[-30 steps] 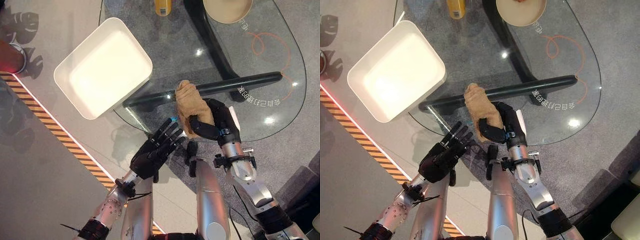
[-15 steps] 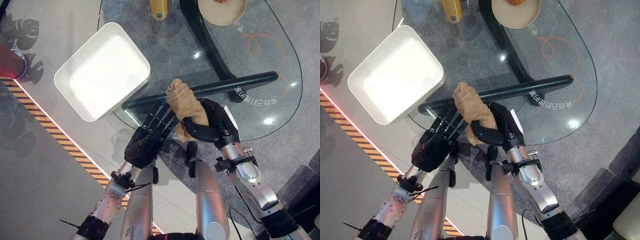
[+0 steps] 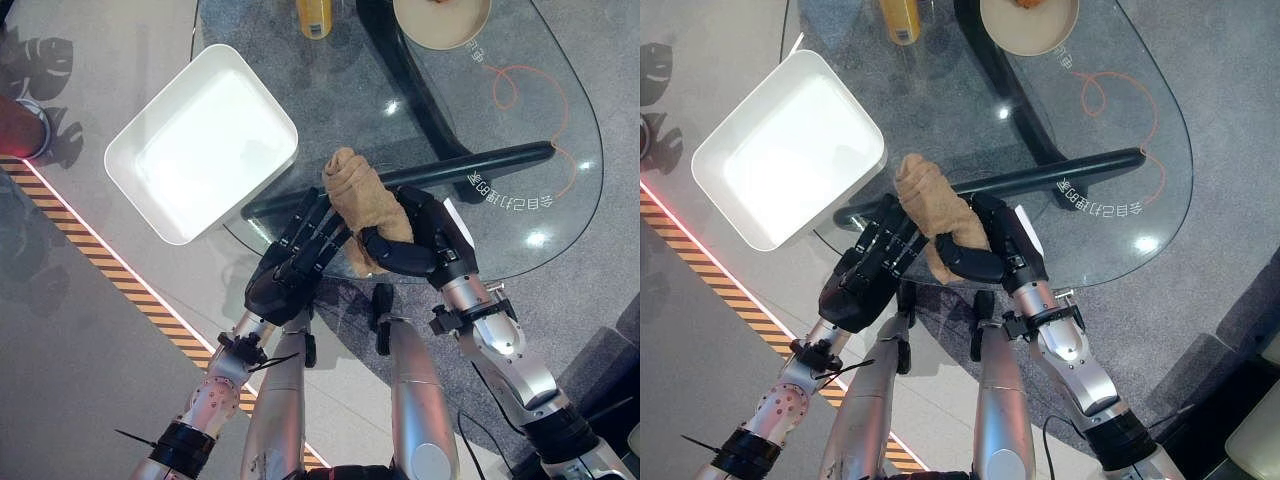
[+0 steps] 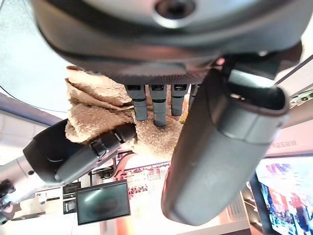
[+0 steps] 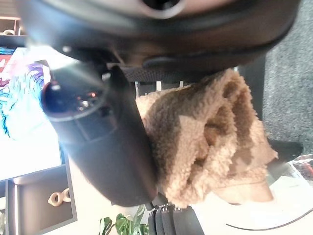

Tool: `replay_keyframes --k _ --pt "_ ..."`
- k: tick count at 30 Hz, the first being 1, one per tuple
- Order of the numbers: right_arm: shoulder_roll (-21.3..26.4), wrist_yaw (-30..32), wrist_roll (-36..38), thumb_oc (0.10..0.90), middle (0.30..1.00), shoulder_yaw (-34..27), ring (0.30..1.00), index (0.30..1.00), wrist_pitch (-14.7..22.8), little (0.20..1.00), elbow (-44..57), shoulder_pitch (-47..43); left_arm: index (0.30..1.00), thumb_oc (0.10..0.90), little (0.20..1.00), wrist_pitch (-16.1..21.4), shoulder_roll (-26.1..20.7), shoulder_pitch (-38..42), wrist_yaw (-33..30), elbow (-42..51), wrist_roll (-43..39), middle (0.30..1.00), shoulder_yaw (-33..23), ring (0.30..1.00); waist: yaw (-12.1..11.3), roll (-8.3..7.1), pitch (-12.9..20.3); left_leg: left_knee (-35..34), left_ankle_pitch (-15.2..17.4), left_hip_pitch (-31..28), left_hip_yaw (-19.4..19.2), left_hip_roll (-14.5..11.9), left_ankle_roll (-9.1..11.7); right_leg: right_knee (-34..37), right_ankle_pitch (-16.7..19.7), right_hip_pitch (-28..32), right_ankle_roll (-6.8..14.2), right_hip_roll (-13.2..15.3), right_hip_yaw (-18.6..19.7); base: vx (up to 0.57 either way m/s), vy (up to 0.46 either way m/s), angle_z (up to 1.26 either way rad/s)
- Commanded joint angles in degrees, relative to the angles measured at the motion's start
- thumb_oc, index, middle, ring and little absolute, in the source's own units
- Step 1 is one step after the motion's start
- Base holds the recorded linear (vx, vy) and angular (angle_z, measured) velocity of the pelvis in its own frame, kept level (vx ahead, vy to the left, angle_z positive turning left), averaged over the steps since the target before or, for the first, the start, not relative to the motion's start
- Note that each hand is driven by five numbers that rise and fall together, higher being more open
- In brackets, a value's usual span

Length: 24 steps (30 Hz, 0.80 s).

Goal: Wipe the table with a cloth and put it in the basket.

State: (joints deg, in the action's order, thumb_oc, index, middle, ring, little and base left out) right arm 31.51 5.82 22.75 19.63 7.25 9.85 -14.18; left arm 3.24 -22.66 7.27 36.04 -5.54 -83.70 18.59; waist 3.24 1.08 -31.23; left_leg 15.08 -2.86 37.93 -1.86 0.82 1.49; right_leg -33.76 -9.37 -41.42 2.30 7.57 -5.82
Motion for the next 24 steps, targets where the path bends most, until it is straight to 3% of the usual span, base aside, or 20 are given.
replay_keyframes --k 1,5,11,15,24 --pt "0.7 -4.0 -1.7 0.1 0.3 6.5 0.3 0.3 5.5 0.2 10.3 -5.2 0.9 0.8 0.9 -1.5 -0.3 1.9 5.3 10.3 0.6 0.9 3.2 0.9 -0.1 -1.04 1.4 11.4 6.3 2.3 -3.3 2.7 -3.3 14.6 9.7 3.6 -1.2 -5.1 1.2 0.0 0.0 0.0" --pt "-0.1 2.5 -3.2 0.1 0.3 6.0 0.3 0.3 10.3 0.2 10.0 -5.2 0.9 0.8 0.9 0.0 -0.7 2.0 3.9 10.0 -0.3 0.9 4.1 0.9 0.0 -0.98 1.4 11.2 6.2 2.1 -3.4 2.8 -3.2 14.9 9.8 3.8 -1.1 -5.1 1.3 0.0 0.0 0.0" --pt "-0.9 7.7 -7.9 0.1 0.3 2.7 0.3 0.3 12.3 0.2 11.6 -4.4 0.9 0.8 0.9 0.3 0.8 0.9 2.8 9.7 1.0 0.9 3.5 0.9 0.3 -1.06 1.4 11.1 6.3 1.7 -3.5 2.7 -3.2 15.0 9.9 4.2 -1.1 -5.4 1.7 0.0 0.0 0.0" --pt "-1.0 14.3 -11.1 0.1 0.3 -1.2 0.3 0.3 15.4 0.2 13.0 -3.4 0.9 0.8 0.9 -0.5 1.0 -0.5 2.1 9.9 1.4 0.9 2.8 0.9 0.5 -1.14 1.4 11.1 6.5 1.2 -3.7 2.7 -3.3 15.2 9.8 4.7 -1.1 -5.5 1.9 0.0 0.0 0.0" --pt "-2.2 21.5 -16.1 0.1 0.3 -5.5 0.3 0.3 16.4 0.2 13.3 -3.2 0.9 0.8 0.9 -1.3 2.6 -1.3 2.5 8.3 2.2 0.9 1.9 0.9 0.9 -0.98 1.4 10.8 7.0 0.3 -4.0 2.5 -3.4 15.6 9.8 5.4 -1.1 -5.6 2.4 0.0 0.003 -0.01"
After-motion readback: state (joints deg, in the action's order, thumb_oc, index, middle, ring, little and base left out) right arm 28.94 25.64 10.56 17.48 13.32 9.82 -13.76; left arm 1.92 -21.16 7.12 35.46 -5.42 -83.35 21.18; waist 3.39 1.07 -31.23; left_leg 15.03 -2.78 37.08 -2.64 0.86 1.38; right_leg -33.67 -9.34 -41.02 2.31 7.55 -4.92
